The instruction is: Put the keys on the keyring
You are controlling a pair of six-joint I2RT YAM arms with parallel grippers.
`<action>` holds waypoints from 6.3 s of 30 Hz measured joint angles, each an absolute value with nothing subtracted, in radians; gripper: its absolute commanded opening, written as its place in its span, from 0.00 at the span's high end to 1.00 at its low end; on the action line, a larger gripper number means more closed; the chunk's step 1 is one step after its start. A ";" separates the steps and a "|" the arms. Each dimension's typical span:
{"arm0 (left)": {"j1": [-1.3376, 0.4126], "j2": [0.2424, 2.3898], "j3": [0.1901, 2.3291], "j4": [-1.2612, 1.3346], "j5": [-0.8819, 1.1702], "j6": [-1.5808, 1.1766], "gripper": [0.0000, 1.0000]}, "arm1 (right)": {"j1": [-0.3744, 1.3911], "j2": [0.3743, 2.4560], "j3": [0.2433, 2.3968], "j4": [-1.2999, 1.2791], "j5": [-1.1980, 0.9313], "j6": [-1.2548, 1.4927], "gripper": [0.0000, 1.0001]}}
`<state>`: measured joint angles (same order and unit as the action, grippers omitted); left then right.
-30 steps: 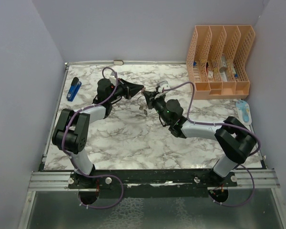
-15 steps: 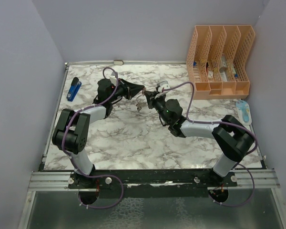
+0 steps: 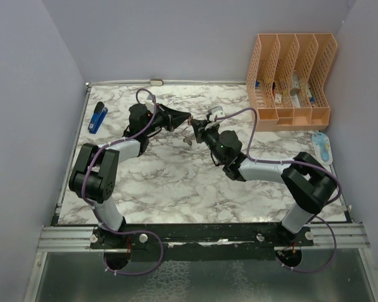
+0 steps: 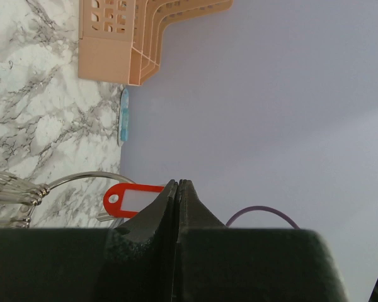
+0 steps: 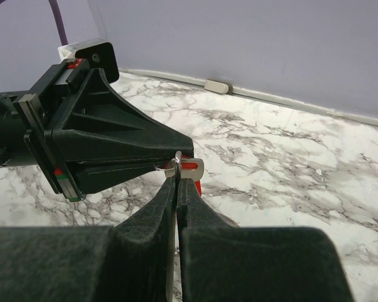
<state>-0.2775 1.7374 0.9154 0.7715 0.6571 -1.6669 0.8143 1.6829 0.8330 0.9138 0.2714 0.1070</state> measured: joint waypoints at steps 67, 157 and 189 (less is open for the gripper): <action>-0.292 1.737 0.916 0.768 0.645 -1.687 1.00 | 0.813 1.698 0.834 0.949 0.248 0.135 0.99; -0.308 1.737 0.916 0.758 0.645 -1.658 1.00 | 0.812 1.581 0.815 0.875 0.174 0.121 0.99; -0.308 1.737 0.916 0.753 0.646 -1.658 1.00 | 0.807 1.636 0.816 0.865 0.242 0.076 0.99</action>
